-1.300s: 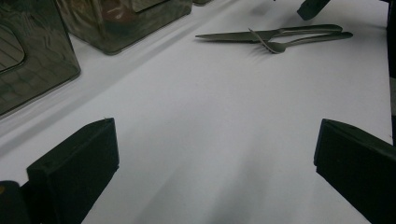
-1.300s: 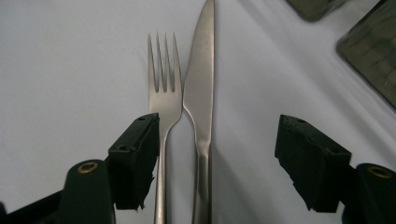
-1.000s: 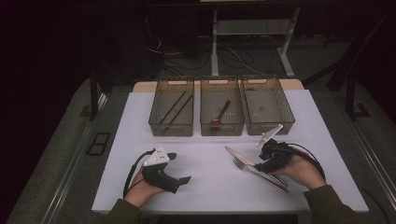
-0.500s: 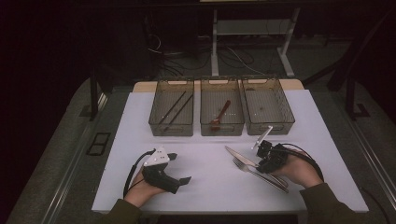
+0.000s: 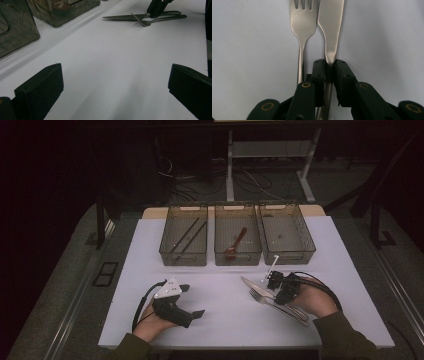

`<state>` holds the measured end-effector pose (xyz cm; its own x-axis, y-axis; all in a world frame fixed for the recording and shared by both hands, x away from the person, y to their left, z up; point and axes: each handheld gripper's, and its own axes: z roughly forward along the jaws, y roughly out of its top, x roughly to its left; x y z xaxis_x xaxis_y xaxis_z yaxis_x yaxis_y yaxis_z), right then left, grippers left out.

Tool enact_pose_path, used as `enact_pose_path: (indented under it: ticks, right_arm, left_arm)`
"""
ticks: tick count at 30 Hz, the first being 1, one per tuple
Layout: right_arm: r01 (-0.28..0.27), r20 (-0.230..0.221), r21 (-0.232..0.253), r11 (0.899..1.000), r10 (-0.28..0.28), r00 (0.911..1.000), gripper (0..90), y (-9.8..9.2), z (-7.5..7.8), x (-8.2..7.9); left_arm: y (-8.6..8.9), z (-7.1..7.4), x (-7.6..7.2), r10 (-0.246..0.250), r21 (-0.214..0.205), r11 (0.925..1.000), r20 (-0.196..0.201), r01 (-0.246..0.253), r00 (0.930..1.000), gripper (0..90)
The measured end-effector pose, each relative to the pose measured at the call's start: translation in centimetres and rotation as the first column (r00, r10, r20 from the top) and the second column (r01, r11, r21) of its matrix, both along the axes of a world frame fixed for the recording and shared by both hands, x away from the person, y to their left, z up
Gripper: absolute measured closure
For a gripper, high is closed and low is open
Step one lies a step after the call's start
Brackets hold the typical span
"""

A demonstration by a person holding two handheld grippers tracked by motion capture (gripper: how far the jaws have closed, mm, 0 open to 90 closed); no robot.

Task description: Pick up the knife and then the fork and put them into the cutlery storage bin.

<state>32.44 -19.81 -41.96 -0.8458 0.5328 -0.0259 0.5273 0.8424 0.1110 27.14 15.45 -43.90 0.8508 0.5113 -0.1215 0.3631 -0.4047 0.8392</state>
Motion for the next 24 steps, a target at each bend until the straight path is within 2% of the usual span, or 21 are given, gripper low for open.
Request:
enact_pose_path:
  ticks: [6, 7, 8, 12, 13, 14, 19, 21, 22, 24]
  right_arm:
    - [0.009, -0.005, 0.011, 1.000, -0.009, 0.9999, 79.1, -0.2, 0.0, 0.2]
    - [0.030, -0.015, 0.016, 0.999, -0.030, 0.9994, 79.2, -0.2, 0.0, 0.1]
    - [0.028, -0.010, 0.021, 0.999, -0.028, 0.9996, 79.2, -0.3, 0.0, 0.1]
    - [0.040, -0.009, 0.070, 0.997, -0.039, 0.9992, 79.2, -1.1, 0.1, 0.1]
    - [0.036, 0.003, 0.075, 0.997, -0.036, 0.9993, 79.2, -1.3, 0.2, 0.1]
    - [0.039, -0.004, 0.099, 0.994, -0.039, 0.9992, 79.2, -1.4, 0.3, 0.1]
    - [0.074, 0.030, 0.180, 0.981, -0.081, 0.9963, 79.2, -2.6, 0.8, 0.1]
    - [0.086, 0.035, 0.211, 0.974, -0.096, 0.9948, 79.2, -3.0, 1.0, 0.1]
    - [0.104, 0.030, 0.235, 0.966, -0.114, 0.9930, 79.2, -3.2, 1.1, 0.0]
    - [0.105, 0.040, 0.256, 0.961, -0.120, 0.9920, 79.2, -3.5, 1.3, 0.0]
  left_arm:
    - [0.0, 0.0, 0.0, 0.001, 0.000, 1.0000, 0.002, -0.001, 1.0000, 0.0]
    - [0.0, 0.0, 0.0, 0.001, 0.001, 1.0000, 0.004, -0.001, 1.0000, 0.0]
    - [0.1, 0.0, 0.0, 0.000, 0.001, 1.0000, 0.005, 0.000, 1.0000, 0.0]
    - [0.1, 0.0, 0.0, 0.000, 0.000, 1.0000, 0.004, 0.000, 1.0000, 0.0]
    - [0.1, 0.0, 0.0, -0.001, 0.000, 1.0000, 0.005, 0.001, 1.0000, 0.0]
    - [0.1, 0.0, 0.0, -0.001, 0.000, 1.0000, 0.006, 0.001, 1.0000, 0.0]
    - [0.1, 0.0, 0.0, -0.002, 0.000, 1.0000, 0.005, 0.002, 1.0000, 0.0]
    - [0.1, 0.0, 0.0, -0.001, -0.002, 1.0000, 0.004, 0.001, 1.0000, 0.0]
    - [0.1, 0.0, 0.0, -0.002, -0.003, 1.0000, 0.004, 0.002, 1.0000, 0.0]
    - [0.1, 0.0, 0.0, -0.003, -0.002, 1.0000, 0.005, 0.003, 1.0000, 0.0]
